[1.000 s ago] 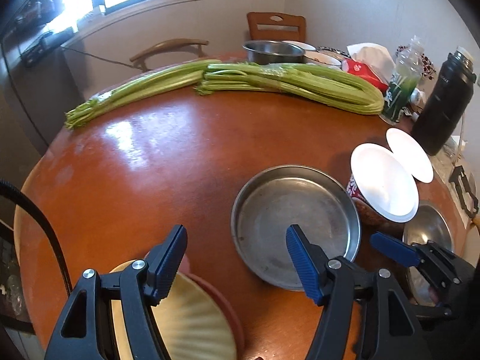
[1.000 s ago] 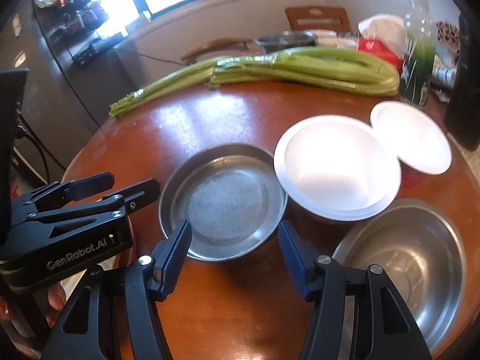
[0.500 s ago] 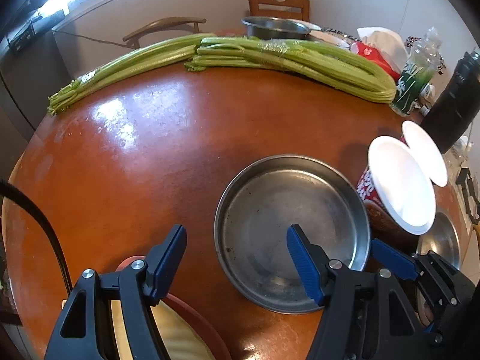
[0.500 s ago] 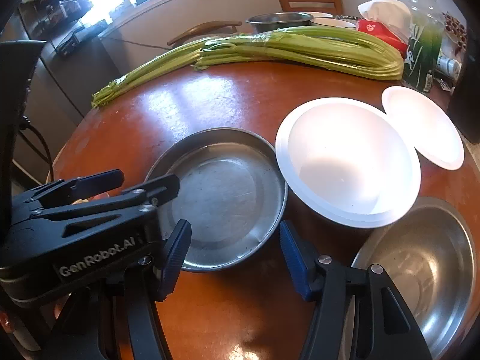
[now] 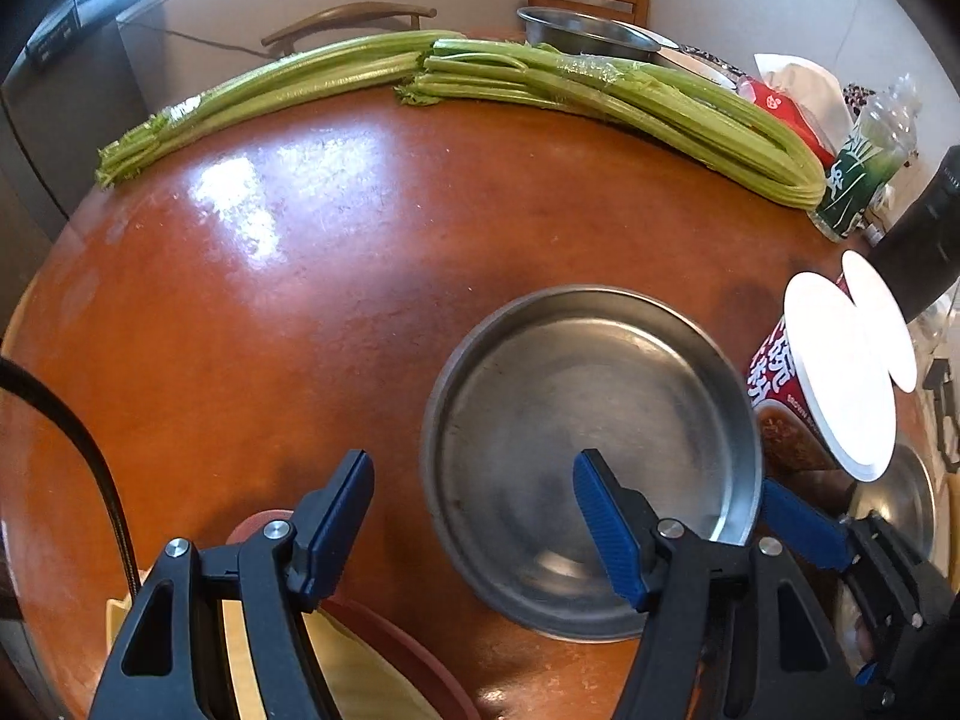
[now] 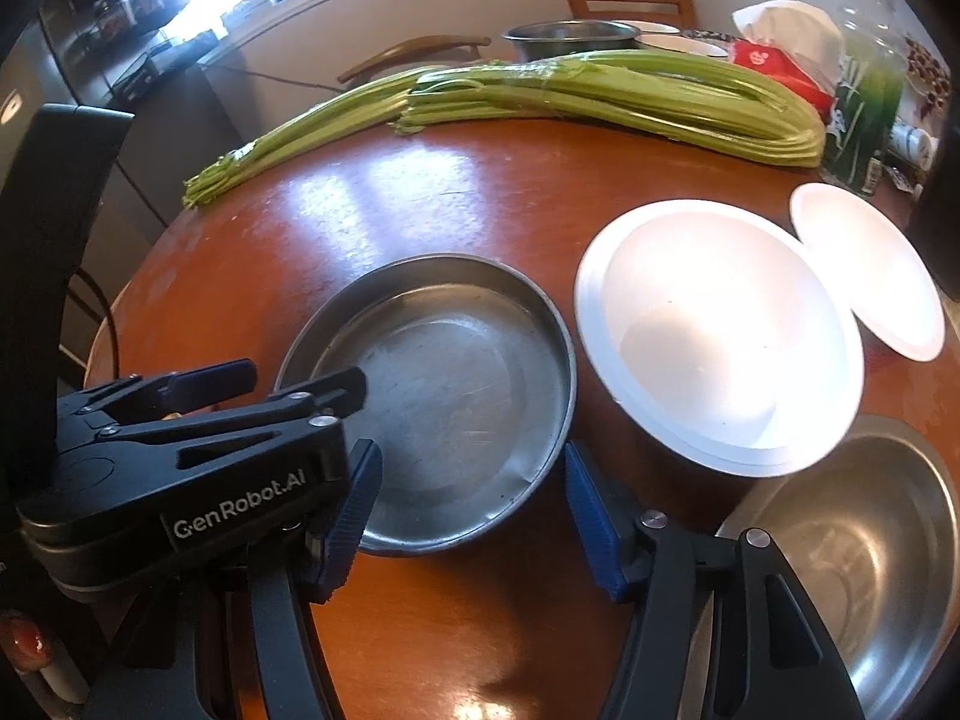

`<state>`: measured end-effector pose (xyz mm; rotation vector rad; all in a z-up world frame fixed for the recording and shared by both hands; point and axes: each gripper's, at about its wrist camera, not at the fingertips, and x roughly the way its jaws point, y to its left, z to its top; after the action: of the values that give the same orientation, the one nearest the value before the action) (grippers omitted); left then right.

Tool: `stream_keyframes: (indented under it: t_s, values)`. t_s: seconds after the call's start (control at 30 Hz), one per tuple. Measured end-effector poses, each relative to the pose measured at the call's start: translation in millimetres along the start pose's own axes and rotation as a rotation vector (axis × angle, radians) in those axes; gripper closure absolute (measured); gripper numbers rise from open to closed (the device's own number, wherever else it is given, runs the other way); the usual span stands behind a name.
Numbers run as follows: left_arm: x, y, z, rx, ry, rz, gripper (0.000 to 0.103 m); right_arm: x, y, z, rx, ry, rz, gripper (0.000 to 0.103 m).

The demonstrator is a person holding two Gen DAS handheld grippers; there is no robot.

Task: Organize plates and bowls
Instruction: 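Move the left tool to the shallow silver pan and grasp its rim, then lift the silver pan and lower it onto the yellow plate with the left tool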

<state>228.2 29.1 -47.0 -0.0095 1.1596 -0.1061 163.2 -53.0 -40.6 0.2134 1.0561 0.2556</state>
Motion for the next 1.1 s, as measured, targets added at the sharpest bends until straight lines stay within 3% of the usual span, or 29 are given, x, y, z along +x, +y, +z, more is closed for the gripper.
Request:
stream_keyframes:
  t_s: [0.4, 0.53, 1.1]
  values:
    - [3.0, 8.6, 0.3, -0.033, 0.004, -0.001, 0.053, 7.4, 8.7, -3.2, -0.003, -0.001, 0.085, 0.039]
    - [2.4, 13.0, 0.4, -0.050, -0.007, 0.006, 0.062, 5.6, 4.3, -4.2, 0.002, -0.046, 0.087, 0.047]
    - [-53.0, 14.7, -13.3, -0.059, -0.142, -0.017, 0.062, -46.8, 14.9, -12.8, -0.040, -0.189, 0.144, 0.048]
